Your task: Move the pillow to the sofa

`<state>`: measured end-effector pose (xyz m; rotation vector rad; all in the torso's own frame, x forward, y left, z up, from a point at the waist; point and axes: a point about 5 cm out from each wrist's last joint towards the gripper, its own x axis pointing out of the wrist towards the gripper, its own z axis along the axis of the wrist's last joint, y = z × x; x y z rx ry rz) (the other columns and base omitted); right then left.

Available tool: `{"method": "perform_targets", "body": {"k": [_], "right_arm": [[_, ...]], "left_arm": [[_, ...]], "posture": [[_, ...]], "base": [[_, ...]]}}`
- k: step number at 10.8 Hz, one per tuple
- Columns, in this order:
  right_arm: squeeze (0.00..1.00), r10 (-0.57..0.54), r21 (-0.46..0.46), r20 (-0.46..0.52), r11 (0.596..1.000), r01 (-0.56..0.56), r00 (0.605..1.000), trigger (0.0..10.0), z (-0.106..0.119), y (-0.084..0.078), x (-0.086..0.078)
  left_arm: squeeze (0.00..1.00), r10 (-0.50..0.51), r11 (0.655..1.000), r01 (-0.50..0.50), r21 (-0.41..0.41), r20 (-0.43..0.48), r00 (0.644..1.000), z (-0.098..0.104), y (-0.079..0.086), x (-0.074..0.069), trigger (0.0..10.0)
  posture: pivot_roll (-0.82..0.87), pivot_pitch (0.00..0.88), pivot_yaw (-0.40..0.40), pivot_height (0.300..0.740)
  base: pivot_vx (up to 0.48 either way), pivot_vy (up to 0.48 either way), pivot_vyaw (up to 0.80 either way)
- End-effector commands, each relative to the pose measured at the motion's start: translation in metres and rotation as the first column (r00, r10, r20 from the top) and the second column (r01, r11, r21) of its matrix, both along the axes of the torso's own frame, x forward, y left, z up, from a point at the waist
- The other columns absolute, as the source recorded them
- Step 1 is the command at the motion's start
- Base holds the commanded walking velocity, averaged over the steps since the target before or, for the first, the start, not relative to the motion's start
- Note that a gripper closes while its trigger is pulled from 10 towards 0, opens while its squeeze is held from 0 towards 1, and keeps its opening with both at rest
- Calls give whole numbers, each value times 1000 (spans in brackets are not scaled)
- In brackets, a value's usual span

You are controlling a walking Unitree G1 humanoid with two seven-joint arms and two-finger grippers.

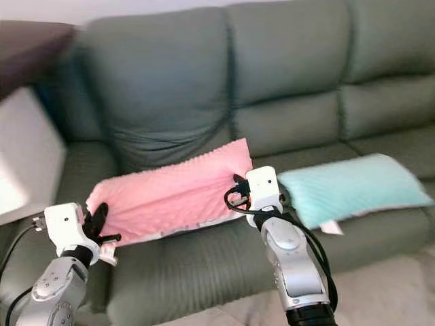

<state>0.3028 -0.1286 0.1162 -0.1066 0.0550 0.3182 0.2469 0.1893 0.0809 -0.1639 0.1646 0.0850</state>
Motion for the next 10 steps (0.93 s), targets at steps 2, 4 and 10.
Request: {"method": "perform_targets", "body": {"k": [2, 4, 10], "right_arm": [[0, -3, 11, 25, 1000, 3, 1000, 10000, 7, 2, 2], [0, -2, 8, 28, 1000, 2, 1000, 10000, 8, 2, 2], [0, 5, 1, 23, 1000, -5, 1000, 10000, 6, 4, 3]], "left_arm": [[0, 10, 1000, -10, 22, 5, 1000, 1, 6, -1, 10000], [0, 9, 1000, -9, 17, 7, 1000, 0, 6, -1, 10000], [0, -5, 1000, 5, 0, -23, 1000, -11, 5, -2, 10000]], "posture": [[-204, 34, 83, 740], [-204, 35, 81, 740], [-205, 38, 78, 740]], "base": [[0, 0, -794], [0, 0, -788], [0, 0, -400]]}}
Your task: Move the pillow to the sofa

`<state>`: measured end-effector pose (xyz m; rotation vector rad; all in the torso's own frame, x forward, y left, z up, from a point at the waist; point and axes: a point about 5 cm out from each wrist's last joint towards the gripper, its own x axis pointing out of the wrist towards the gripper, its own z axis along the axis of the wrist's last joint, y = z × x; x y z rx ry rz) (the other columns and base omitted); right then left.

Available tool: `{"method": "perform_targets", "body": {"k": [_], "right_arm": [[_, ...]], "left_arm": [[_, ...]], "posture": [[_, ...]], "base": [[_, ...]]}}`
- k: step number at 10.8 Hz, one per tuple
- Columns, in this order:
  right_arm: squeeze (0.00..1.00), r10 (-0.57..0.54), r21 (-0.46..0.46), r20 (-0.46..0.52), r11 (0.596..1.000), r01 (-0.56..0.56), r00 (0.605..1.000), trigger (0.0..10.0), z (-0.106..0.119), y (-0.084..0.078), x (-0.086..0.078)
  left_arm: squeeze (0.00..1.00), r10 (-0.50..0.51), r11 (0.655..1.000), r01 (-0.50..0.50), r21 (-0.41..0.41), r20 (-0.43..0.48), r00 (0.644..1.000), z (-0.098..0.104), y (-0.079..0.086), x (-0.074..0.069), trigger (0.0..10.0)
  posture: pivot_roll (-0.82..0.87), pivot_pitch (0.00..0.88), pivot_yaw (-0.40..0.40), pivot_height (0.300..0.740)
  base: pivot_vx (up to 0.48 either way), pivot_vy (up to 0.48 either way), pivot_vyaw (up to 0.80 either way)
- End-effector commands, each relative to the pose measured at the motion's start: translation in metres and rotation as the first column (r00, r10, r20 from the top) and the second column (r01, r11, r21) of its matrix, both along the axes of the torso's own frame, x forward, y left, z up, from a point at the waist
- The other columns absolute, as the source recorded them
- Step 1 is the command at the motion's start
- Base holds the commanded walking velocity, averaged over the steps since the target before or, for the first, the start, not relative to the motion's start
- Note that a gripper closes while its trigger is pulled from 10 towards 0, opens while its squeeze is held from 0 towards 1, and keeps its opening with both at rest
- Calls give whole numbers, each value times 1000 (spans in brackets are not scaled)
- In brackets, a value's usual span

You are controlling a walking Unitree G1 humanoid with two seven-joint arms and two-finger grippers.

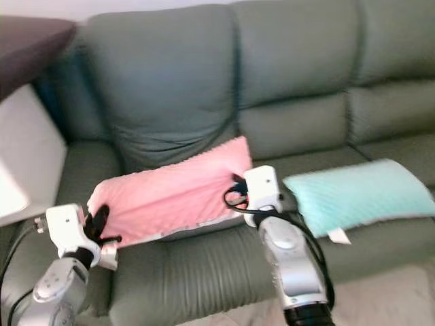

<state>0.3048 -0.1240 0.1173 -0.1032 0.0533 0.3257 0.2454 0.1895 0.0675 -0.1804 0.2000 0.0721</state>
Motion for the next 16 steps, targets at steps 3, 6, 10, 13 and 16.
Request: {"method": "perform_targets", "body": {"k": [3, 6, 10, 13, 16], "right_arm": [[0, -33, -32, -14, 999, 33, 999, 10000, -6, 1, 8], [0, -112, -68, -67, 992, 108, 991, 10000, -24, -10, 11], [0, -156, -82, -86, 985, 149, 984, 10000, -32, -23, 5], [0, -155, -78, -92, 986, 148, 984, 10000, -34, -22, 3], [0, -149, -79, -100, 987, 142, 984, 10000, -36, -21, 1]], "left_arm": [[0, 9, 1000, -7, 26, -84, 996, -27, 12, -11, 10000], [0, 15, 999, -9, 43, -140, 990, -52, 16, -12, 10000], [0, 10, 996, 0, 88, -117, 993, -55, 16, -1, 10000], [0, -2, 997, 9, 76, -91, 996, -53, 9, 4, 10000], [0, 13, 998, -6, 70, -99, 995, -57, 12, -1, 10000]], "posture": [[-202, 38, 75, 740], [-210, 37, 72, 740], [-225, 42, 79, 740], [-224, 51, 82, 740], [-220, 65, 82, 740]], "base": [[0, 0, 0], [0, 0, -263], [0, 0, -777], [0, 0, -771], [0, 0, -763]]}}
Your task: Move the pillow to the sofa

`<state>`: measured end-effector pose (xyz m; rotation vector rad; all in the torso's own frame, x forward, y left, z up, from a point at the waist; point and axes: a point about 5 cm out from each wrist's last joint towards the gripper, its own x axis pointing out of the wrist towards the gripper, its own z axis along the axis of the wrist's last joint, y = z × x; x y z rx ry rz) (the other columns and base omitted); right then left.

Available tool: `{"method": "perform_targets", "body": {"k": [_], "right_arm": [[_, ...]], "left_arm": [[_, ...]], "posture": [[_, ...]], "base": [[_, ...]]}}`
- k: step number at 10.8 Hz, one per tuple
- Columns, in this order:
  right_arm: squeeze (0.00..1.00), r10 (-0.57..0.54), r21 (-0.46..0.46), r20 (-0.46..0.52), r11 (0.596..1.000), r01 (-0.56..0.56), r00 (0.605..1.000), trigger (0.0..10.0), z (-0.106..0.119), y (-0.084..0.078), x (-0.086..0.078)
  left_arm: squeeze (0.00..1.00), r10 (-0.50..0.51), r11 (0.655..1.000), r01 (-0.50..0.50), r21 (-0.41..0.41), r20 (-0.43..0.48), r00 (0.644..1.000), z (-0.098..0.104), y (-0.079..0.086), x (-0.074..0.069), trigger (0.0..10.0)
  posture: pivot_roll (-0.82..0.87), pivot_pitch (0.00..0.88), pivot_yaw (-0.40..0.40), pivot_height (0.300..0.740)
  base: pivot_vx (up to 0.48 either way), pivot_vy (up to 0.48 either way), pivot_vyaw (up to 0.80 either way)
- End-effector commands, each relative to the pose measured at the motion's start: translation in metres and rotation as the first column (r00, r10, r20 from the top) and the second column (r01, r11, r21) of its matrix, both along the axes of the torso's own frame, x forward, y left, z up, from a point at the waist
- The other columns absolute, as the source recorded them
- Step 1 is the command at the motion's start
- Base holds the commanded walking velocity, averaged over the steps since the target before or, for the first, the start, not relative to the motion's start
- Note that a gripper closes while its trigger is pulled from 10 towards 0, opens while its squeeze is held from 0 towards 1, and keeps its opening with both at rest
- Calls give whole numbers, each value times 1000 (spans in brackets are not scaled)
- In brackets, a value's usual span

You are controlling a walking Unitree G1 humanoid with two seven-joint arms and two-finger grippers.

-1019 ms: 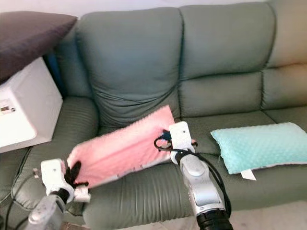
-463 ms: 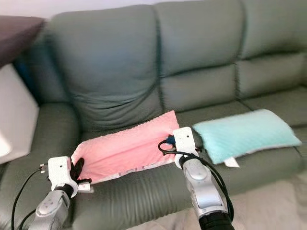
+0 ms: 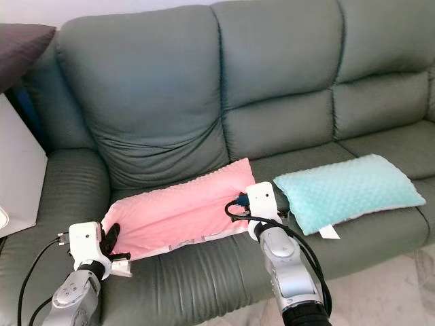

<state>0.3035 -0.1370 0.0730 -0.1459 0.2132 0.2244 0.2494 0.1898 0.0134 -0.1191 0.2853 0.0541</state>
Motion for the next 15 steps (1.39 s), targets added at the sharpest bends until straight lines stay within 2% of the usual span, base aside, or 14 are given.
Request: {"method": "perform_targets", "body": {"k": [1, 2, 4, 7, 10, 11, 12, 13, 14, 15], "right_arm": [[0, -36, -7, 38, 999, 36, 999, 10000, 8, -8, 1], [0, -29, -15, 39, 999, 30, 999, 10000, 7, -8, 0], [0, -11, -23, 39, 1000, 12, 999, 10000, 6, -4, -2], [0, -19, -18, 56, 1000, 20, 998, 10000, 10, 5, 4], [0, -104, 2, 44, 995, 104, 994, 10000, 11, -2, 1], [0, -146, 15, 33, 989, 145, 989, 10000, 11, -7, -1], [0, -245, -1, 37, 969, 246, 969, 10000, 11, -24, -5], [0, -278, -23, 49, 960, 279, 959, 10000, 13, -32, -8], [0, -318, -55, 60, 945, 321, 946, 10000, 15, -46, -13], [0, -332, -71, 61, 939, 336, 941, 10000, 15, -53, -17]], "left_arm": [[0, 42, 999, -42, 17, -13, 999, -3, 12, -5, 10000], [0, 43, 999, -43, 19, -15, 999, -3, 12, -6, 10000], [0, 49, 999, -48, 25, -18, 999, -5, 12, -6, 10000], [0, 51, 997, -49, 66, -20, 999, -7, 11, -5, 10000], [0, 30, 999, -30, 43, -6, 1000, -5, 10, -5, 10000], [0, 15, 999, -15, 45, -6, 1000, -4, 9, 1, 10000], [0, -14, 999, 14, 34, 4, 1000, 1, 3, 16, 10000], [0, -27, 999, 26, 24, 13, 1000, 5, -1, 23, 10000], [0, -61, 998, 61, -1, 34, 998, 13, -16, 41, 10000], [0, -87, 996, 87, -6, 45, 995, 17, -26, 49, 10000]], "posture": [[-221, 70, 83, 740], [-221, 77, 83, 740], [-219, 87, 82, 740], [-202, 138, 81, 740], [-193, 220, 106, 740], [-199, 240, 114, 740], [-219, 274, 126, 740], [-235, 287, 129, 740], [-264, 300, 132, 740], [-281, 303, 133, 740]], "base": [[0, 0, -756], [0, 0, -775], [0, 0, 0], [0, 0, 0], [0, 0, 0], [0, 0, 0], [0, 0, 0], [0, 0, 0], [0, 0, 0], [0, 0, 0]]}}
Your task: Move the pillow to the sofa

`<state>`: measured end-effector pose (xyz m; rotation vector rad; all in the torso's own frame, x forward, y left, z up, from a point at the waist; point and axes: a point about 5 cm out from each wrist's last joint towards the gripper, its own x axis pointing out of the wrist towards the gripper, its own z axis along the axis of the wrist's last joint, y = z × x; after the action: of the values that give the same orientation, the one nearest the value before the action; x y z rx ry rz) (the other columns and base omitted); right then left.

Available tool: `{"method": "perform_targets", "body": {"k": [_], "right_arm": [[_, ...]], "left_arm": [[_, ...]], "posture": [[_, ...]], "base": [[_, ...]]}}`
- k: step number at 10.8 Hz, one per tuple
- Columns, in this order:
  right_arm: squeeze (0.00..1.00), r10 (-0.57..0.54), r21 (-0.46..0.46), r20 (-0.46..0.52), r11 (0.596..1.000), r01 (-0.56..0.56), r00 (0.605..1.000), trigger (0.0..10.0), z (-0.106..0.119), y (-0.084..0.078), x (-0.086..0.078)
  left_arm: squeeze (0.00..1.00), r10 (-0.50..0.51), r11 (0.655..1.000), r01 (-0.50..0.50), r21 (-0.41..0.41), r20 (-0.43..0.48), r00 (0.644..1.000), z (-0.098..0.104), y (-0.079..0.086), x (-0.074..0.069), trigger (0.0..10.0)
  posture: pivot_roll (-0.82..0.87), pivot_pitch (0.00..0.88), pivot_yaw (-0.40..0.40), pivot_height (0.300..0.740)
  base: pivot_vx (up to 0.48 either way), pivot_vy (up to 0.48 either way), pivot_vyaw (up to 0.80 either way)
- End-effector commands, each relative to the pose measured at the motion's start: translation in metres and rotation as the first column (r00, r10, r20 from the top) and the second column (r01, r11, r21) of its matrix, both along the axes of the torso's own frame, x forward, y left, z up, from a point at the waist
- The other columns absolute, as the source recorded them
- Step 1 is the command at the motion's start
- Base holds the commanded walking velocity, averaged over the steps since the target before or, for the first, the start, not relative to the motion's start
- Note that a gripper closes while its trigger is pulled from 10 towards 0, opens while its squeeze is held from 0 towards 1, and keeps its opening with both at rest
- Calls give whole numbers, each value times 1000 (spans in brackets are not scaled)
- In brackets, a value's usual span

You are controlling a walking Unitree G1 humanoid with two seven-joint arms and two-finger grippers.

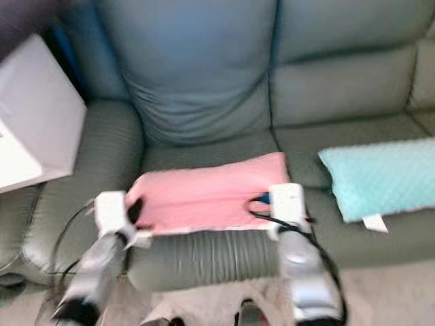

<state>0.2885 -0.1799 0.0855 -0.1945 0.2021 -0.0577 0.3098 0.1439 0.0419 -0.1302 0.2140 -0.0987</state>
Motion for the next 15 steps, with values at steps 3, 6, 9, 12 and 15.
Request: {"method": "perform_targets", "body": {"k": [3, 6, 9, 12, 15], "right_arm": [[0, -81, -48, 12, 996, 82, 997, 10000, 6, -24, -2], [0, 18, -40, -23, 999, -19, 1000, 10000, -4, -29, 22], [0, -33, -89, -97, 996, 24, 995, 10000, -16, -35, 41], [0, -41, -74, -11, 996, 41, 999, 10000, -7, -34, 51], [0, -57, -77, 150, 995, 69, 987, 10000, 23, -29, 68]], "left_arm": [[0, 34, 999, -34, -14, -24, 999, -3, 1, 7, 10000], [0, 142, 990, -142, -7, -32, 989, -2, 6, 15, 10000], [0, 166, 986, -166, 0, -88, 982, -10, 7, 13, 10000], [0, 207, 973, -217, -82, -119, 971, -2, 5, 23, 10000], [0, 188, 972, -183, -148, 18, 982, 39, -1, 51, 10000]], "posture": [[-317, 308, 127, 740], [-332, 306, 128, 740], [-320, 329, 134, 740], [-309, 381, 143, 740], [-304, 418, 150, 740]], "base": [[0, 0, 0], [0, 0, 0], [0, 0, 0], [0, 0, 0], [0, 0, 0]]}}
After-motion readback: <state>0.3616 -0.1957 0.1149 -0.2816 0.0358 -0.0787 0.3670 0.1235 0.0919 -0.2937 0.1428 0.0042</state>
